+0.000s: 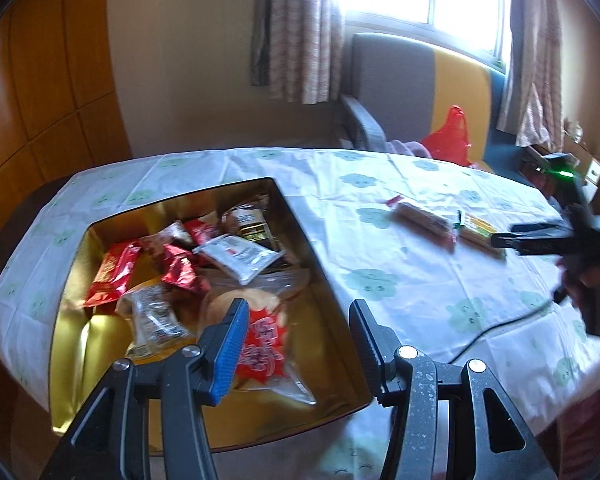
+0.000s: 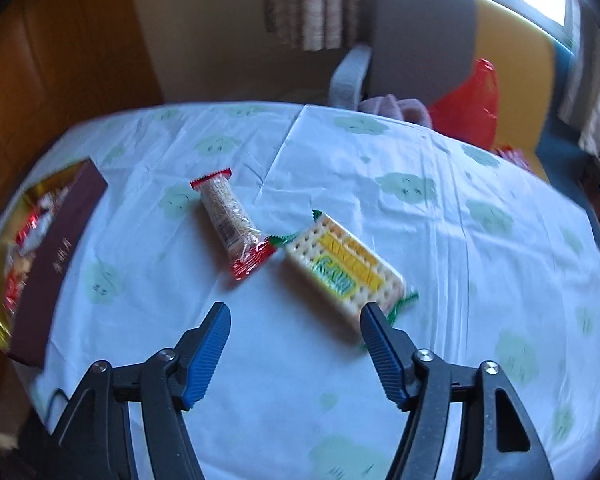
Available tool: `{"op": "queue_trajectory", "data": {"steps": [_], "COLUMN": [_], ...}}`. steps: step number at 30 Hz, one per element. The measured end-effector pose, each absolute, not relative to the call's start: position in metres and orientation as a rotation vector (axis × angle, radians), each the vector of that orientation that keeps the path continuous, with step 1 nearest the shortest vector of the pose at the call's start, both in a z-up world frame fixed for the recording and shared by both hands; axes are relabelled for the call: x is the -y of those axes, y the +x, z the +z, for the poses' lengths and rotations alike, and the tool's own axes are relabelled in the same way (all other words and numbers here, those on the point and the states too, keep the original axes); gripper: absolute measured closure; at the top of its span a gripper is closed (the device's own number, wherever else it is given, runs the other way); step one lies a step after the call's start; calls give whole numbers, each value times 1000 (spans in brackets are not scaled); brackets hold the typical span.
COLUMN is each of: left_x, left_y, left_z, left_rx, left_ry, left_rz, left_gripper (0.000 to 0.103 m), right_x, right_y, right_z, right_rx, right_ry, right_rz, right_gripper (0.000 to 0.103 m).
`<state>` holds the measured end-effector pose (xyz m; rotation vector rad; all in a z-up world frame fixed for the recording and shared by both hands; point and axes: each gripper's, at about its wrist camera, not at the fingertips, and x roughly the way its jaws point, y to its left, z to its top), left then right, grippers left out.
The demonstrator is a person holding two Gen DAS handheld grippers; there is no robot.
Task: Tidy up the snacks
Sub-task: 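Move both open grippers back over the cloth toward the remaining snacks, then grasp the WEIDAN cracker pack with right gripper while left grasps the granola bar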
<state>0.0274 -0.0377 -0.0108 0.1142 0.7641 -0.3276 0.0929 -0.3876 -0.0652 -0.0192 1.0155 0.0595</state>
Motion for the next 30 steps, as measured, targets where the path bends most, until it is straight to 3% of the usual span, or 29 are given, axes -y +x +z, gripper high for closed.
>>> {"op": "queue_trajectory", "data": {"steps": [7, 12, 13, 15, 30], "left_x": [55, 78, 83, 92, 196], "left_y": [34, 44, 47, 53, 133], "left_z": [-2, 2, 3, 2, -36], "left_rx": [-773, -792, -800, -822, -1053], "left_ry": [110, 119, 117, 109, 55], "left_rz": [-412, -481, -491, -500, -561], "left_gripper": [46, 45, 45, 45, 46], "right_x": [401, 411, 413, 414, 398], "right_y": [142, 155, 152, 140, 25], "right_z": [-86, -103, -104, -99, -103], "right_rx": [-1129, -1198, -1191, -1170, -1093], "right_ry": [-136, -72, -58, -51, 25], "right_rz": [98, 149, 145, 136, 51], "right_gripper": [33, 32, 34, 56, 56]}}
